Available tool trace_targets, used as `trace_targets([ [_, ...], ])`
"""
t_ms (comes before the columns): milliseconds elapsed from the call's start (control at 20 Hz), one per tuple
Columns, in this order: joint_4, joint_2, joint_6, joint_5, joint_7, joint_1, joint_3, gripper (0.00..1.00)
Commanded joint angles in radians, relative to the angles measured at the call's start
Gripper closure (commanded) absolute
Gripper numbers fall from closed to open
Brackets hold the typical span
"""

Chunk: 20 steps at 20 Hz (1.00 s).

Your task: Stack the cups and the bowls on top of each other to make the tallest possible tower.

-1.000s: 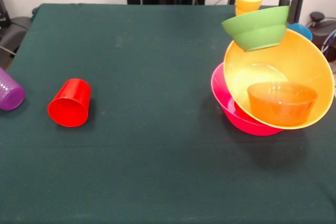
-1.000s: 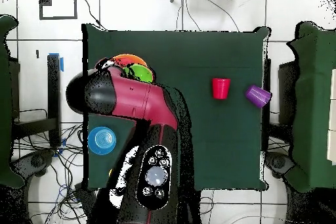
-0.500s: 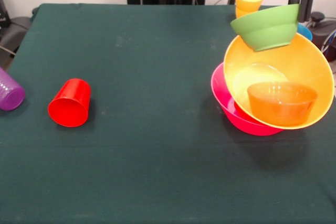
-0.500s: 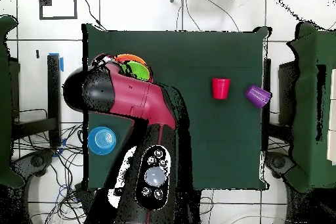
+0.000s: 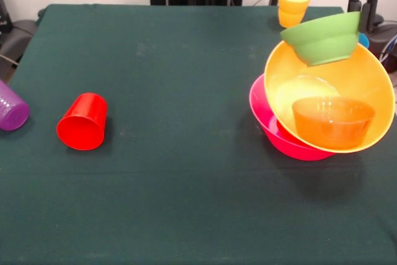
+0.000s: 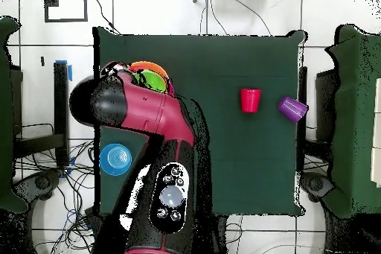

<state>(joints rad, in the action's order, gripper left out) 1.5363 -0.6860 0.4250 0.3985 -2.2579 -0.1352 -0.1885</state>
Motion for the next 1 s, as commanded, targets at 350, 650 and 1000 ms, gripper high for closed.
trace_targets([
  [350,0.11,0.053,-0.192,0.053,-0.2,-0.003,0.124,1.0],
  [650,0.117,0.057,-0.201,0.075,-0.196,-0.011,0.122,1.0],
  [1000,0.125,0.062,-0.121,0.073,-0.173,-0.029,0.098,1.0],
])
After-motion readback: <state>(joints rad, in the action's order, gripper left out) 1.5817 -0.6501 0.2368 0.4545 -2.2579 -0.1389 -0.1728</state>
